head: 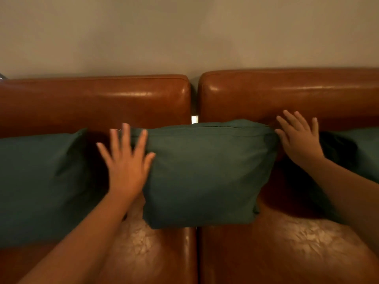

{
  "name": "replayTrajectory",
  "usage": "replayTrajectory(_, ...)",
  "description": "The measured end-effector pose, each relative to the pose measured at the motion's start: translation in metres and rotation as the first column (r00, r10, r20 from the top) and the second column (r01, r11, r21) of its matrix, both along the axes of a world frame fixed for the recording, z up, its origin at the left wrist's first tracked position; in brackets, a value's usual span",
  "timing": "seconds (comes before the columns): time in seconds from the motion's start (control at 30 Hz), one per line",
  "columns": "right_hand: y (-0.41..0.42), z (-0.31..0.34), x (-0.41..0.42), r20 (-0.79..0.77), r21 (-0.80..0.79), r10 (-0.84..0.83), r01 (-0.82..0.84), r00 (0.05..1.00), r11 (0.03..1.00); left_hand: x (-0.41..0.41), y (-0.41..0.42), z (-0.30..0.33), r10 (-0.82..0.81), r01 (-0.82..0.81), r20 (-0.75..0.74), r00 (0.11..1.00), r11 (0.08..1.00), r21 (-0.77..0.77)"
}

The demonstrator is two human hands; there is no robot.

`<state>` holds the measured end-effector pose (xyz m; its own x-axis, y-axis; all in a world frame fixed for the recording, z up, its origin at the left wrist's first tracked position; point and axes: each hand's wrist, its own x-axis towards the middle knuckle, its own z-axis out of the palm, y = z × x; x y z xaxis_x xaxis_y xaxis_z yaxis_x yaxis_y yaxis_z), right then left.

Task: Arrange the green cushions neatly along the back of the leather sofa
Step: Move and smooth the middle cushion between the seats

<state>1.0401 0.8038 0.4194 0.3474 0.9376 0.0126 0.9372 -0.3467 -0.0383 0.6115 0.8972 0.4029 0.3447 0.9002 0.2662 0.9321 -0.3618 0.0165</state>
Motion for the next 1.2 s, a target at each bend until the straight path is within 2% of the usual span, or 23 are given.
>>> replayTrajectory(0.07, -0.004, 0.015, 0.001, -0.126, 0.096, 0.159, -0.147, 0.979, 0.984, -0.025, 0.018, 0.017, 0.126, -0.104, 0.258, 0.958, 0.990, -0.099)
replayTrajectory(0.13, -0.005, 0.025, 0.000, -0.221, 0.059, 0.280, -0.274, 0.934, 0.960, -0.040, 0.034, 0.030, 0.231, -0.071, 0.527, 0.818, 0.949, -0.307)
replayTrajectory(0.2, -0.002, 0.027, 0.001, -0.283, -0.029, 0.325, -0.347, 0.902, 0.937, -0.045, 0.045, 0.037, 0.335, 0.001, 0.650, 0.682, 0.888, -0.459)
replayTrajectory(0.3, 0.006, 0.032, 0.003, -0.341, -0.095, 0.295, -0.345, 0.892, 0.934, -0.037, 0.049, 0.043, 0.376, 0.031, 0.656, 0.654, 0.853, -0.520)
replayTrajectory(0.4, 0.013, 0.035, 0.007, -0.284, -0.140, 0.300, -0.349, 0.911, 0.927, -0.034, 0.050, 0.041, 0.361, 0.038, 0.691, 0.626, 0.871, -0.490)
replayTrajectory(0.53, 0.019, 0.039, 0.008, -0.126, -0.092, 0.478, -0.490, 0.869, 0.867, -0.039, 0.056, 0.037, 0.269, 0.003, 0.646, 0.714, 0.922, -0.387)
replayTrajectory(0.63, 0.019, 0.049, 0.010, -0.099, -0.020, 0.540, -0.544, 0.836, 0.839, -0.045, 0.060, 0.039, 0.206, -0.014, 0.668, 0.715, 0.960, -0.281)
replayTrajectory(0.73, 0.018, 0.044, 0.000, -0.208, 0.023, 0.424, -0.429, 0.882, 0.903, -0.047, 0.063, 0.039, 0.205, -0.028, 0.693, 0.691, 0.966, -0.258)
replayTrajectory(0.83, 0.009, 0.025, -0.019, -0.341, 0.063, 0.202, -0.192, 0.918, 0.979, -0.044, 0.058, 0.034, 0.202, -0.020, 0.695, 0.690, 0.965, -0.261)
replayTrajectory(0.97, -0.016, 0.015, -0.046, -0.468, 0.324, 0.083, 0.083, 0.880, 0.942, -0.041, 0.031, 0.030, 0.219, -0.037, 0.761, 0.610, 0.968, -0.249)
replayTrajectory(1.03, -0.029, 0.007, -0.051, -0.612, 0.364, -0.001, 0.284, 0.791, 0.887, -0.046, 0.015, 0.015, 0.351, -0.111, 0.784, 0.512, 0.932, -0.345)
replayTrajectory(1.07, -0.036, 0.000, -0.051, -0.686, 0.351, -0.063, 0.406, 0.725, 0.844, -0.051, 0.008, 0.003, 0.421, -0.098, 0.776, 0.470, 0.898, -0.428)
replayTrajectory(1.1, -0.042, -0.009, -0.050, -0.751, 0.309, -0.134, 0.524, 0.646, 0.794, -0.058, 0.002, -0.012, 0.493, -0.062, 0.733, 0.469, 0.846, -0.529)
replayTrajectory(1.13, -0.048, -0.018, -0.048, -0.806, 0.253, -0.188, 0.613, 0.562, 0.749, -0.063, -0.006, -0.026, 0.532, -0.019, 0.664, 0.524, 0.787, -0.616)
replayTrajectory(1.2, -0.058, -0.032, -0.050, -0.903, 0.145, -0.188, 0.685, 0.387, 0.714, -0.063, -0.024, -0.038, 0.530, 0.057, 0.563, 0.634, 0.694, -0.717)
